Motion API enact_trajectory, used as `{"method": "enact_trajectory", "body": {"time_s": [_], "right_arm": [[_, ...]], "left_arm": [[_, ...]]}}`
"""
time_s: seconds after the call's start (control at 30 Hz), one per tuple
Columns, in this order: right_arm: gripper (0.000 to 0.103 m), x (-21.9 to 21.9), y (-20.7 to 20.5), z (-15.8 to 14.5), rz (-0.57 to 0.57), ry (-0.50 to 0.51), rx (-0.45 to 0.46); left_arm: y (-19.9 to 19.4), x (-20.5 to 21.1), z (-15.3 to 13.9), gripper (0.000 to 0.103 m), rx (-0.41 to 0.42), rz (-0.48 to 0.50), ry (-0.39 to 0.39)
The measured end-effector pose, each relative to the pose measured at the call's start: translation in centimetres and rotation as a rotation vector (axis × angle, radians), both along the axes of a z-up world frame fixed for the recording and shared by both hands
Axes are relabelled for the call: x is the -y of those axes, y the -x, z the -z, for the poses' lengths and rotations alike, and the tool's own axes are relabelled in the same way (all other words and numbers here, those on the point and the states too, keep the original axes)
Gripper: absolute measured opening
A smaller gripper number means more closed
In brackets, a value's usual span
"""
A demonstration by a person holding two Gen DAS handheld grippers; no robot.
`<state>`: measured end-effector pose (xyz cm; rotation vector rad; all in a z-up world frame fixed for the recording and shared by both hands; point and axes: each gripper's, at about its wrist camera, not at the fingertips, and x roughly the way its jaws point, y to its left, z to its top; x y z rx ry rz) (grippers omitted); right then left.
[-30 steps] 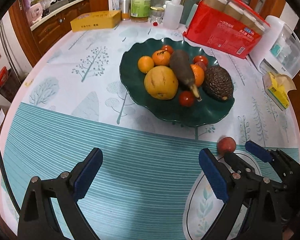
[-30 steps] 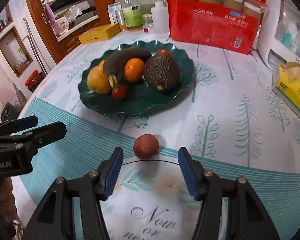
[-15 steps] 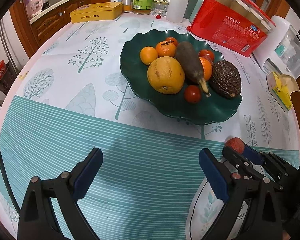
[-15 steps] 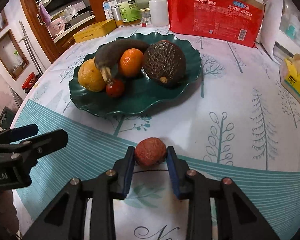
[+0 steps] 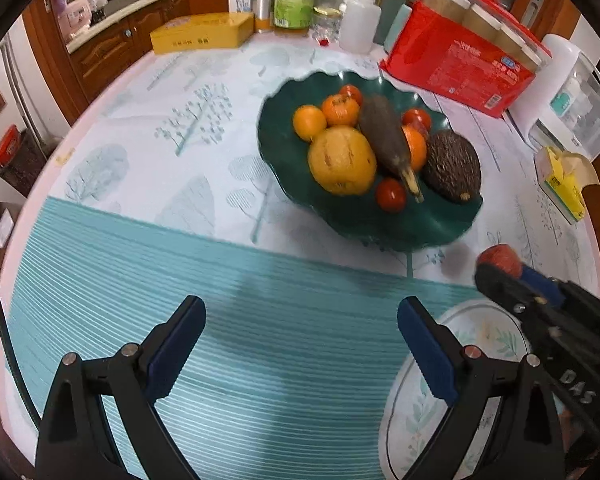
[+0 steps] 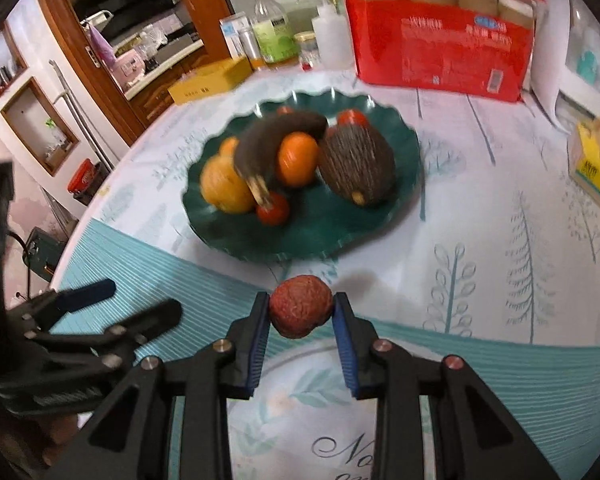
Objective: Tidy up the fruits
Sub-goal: 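Carry the red lychee onto the green plate and release it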
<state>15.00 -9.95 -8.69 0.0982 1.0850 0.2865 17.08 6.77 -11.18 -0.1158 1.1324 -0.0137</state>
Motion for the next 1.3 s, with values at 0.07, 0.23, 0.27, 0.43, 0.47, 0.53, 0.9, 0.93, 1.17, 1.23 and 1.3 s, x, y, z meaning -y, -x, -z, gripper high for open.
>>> {"method": "enact_trajectory", "body": {"time_s": [0.07, 0.23, 0.27, 0.43, 0.47, 0.53, 0.9, 0.93, 1.17, 1.23, 1.3], "right_arm": [[0.032, -0.3, -0.6, -1.1, -0.008, -0.003, 0.01], [0.032, -1.1, -3.0, -4.0, -0.024, 0.044, 0.08], [0.032, -1.1, -3.8, -4.7, -0.022, 0.057, 0.101], [0.032, -1.3, -7.6, -7.2, -0.015, 0.11, 0.172], [0.032, -1.3, -8.2, -7.4, -0.012, 0.114, 0.177], [0.032, -1.0, -9.7, -7.7, 0.003, 0.12, 0.188], [0.032, -1.7, -15.0, -2.8, 0.001, 0.116, 0.072], [0.032, -2.0, -15.1, -2.2, -0.007, 0.118, 0.062], [0.033, -3.2, -15.8, 0.6, -0.053, 0.118, -0.029], [0.034, -3.2, -15.7, 0.9, -0.057, 0.11, -0.029], [0.034, -3.2, -15.5, 0.8, -0.063, 0.109, -0.018]], "left_arm": [[-0.9, -0.4, -0.6, 0.096, 0.018, -0.006, -0.028], [-3.9, -2.6, -1.5, 0.096, 0.045, -0.06, -0.054], [-4.6, -3.3, -1.6, 0.096, 0.051, -0.08, -0.054], [-7.6, -5.4, -1.2, 0.096, 0.053, -0.131, -0.055], [-8.2, -5.7, -0.9, 0.096, 0.048, -0.135, -0.057], [-9.0, -6.0, -0.4, 0.096, 0.038, -0.139, -0.051], [-11.8, -6.0, 2.1, 0.096, 0.0, -0.115, 0.003], [-12.0, -5.9, 2.2, 0.096, -0.003, -0.113, 0.009], [-12.8, -5.4, 3.2, 0.096, -0.023, -0.072, 0.078], [-12.9, -5.3, 3.3, 0.096, -0.019, -0.074, 0.082], [-13.0, -5.3, 3.5, 0.096, -0.017, -0.074, 0.083]]}}
